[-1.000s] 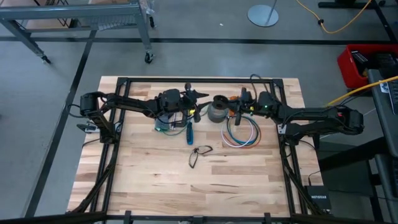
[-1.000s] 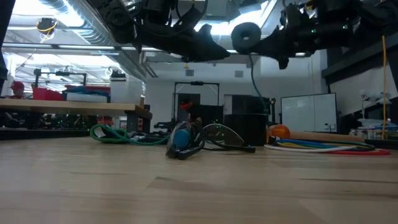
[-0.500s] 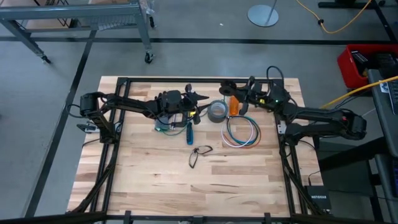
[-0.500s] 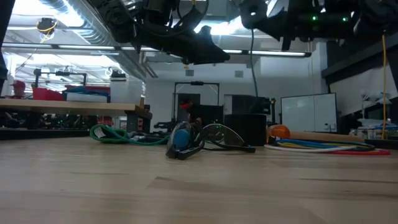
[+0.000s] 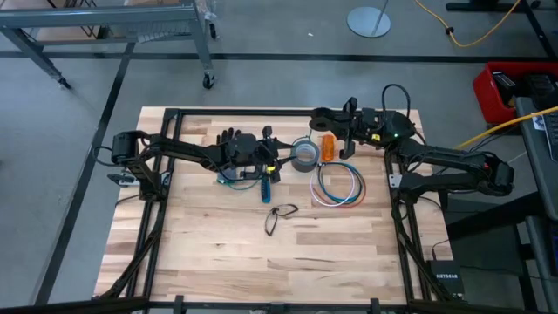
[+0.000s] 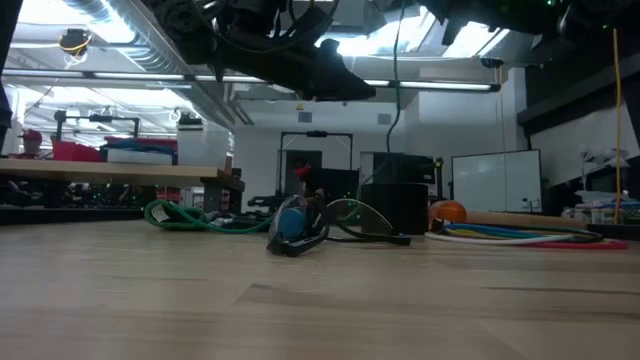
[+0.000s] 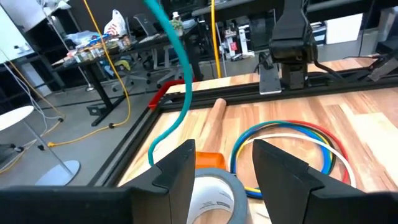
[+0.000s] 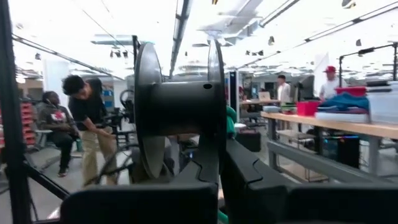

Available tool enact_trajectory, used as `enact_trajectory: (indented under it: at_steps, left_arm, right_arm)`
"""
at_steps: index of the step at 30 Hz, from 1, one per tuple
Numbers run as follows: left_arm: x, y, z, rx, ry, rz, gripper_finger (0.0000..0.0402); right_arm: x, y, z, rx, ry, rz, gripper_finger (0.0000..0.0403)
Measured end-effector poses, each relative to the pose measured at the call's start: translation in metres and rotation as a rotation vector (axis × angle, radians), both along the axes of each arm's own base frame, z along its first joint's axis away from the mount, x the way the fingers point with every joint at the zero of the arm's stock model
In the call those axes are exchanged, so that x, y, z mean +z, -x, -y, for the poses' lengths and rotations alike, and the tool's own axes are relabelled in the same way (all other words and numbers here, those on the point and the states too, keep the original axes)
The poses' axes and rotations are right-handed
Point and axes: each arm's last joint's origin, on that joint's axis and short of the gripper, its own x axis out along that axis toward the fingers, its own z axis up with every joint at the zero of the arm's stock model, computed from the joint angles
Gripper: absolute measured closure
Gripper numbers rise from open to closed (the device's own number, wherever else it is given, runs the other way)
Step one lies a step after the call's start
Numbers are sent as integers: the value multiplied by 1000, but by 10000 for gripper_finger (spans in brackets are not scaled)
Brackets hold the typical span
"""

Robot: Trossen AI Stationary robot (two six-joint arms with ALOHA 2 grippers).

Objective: Coil cords
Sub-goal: Coil the green wire onto the spool

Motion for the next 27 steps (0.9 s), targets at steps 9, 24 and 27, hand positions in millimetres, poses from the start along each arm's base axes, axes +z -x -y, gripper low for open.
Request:
enact_trajectory:
  at_steps: [9, 24, 27]
  left_arm:
    - [1, 0, -2, 7, -4, 13, 249]
    - [-13, -21, -4, -2, 44, 271, 249]
    - [-15, -30, -6, 0, 58, 275, 249]
  right_arm:
    - [2, 0, -2, 78, -1, 1, 402]
    - [1, -1, -4, 128, 14, -10, 402]
    - [0, -2, -3, 129, 13, -14, 402]
